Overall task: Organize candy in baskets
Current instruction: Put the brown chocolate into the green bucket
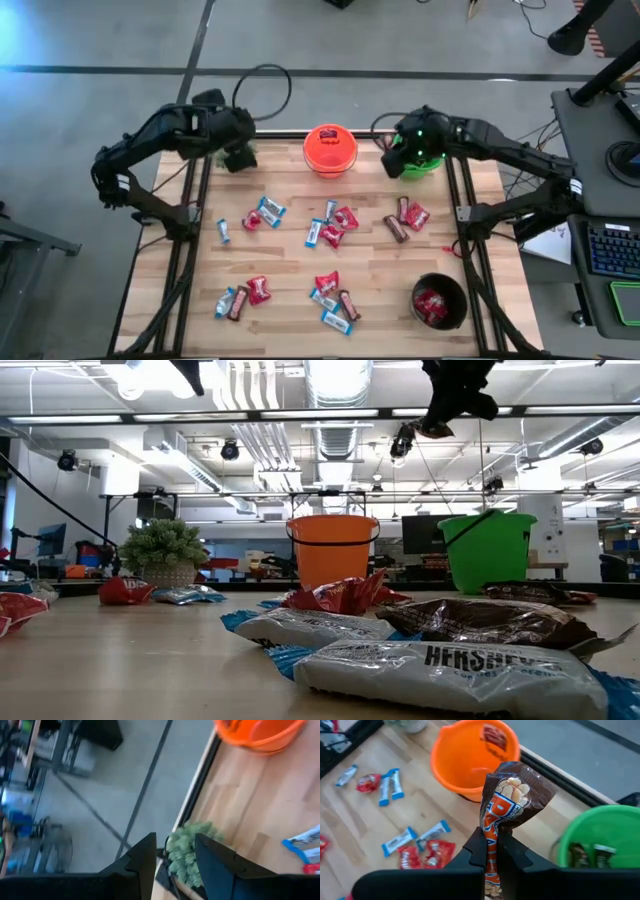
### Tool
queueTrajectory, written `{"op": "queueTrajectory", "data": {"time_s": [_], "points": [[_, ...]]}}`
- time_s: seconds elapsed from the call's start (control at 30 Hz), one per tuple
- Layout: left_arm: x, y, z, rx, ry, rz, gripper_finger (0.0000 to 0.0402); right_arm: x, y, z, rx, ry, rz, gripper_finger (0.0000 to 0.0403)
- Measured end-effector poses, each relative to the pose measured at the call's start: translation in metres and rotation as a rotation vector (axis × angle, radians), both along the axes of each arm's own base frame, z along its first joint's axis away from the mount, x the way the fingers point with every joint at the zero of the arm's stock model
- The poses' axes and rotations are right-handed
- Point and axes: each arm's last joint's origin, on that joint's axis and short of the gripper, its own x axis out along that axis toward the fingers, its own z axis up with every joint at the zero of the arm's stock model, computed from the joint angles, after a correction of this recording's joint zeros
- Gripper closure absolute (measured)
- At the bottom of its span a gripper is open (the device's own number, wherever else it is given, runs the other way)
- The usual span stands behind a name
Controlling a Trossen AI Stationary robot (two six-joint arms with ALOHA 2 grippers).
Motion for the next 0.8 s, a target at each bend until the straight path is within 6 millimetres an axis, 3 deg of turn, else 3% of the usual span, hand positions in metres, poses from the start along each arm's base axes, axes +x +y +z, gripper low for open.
{"op": "queueTrajectory", "data": {"time_s": [0.33, 0.57, 0.8], "points": [[0.002, 0.052, -0.014, 0.008, 0.08, 0.224, 0.0284, -0.021, -0.034, -0.001, -0.042, 0.065, -0.054, 0.039], [0.004, 0.07, -0.019, 0.006, 0.08, 0.284, 0.0284, -0.033, -0.058, -0.005, -0.039, 0.086, -0.155, 0.039], [0.011, 0.082, -0.014, 0.058, -0.025, 0.292, 0.0284, -0.04, -0.084, -0.01, -0.03, 0.084, -0.249, 0.039]]}}
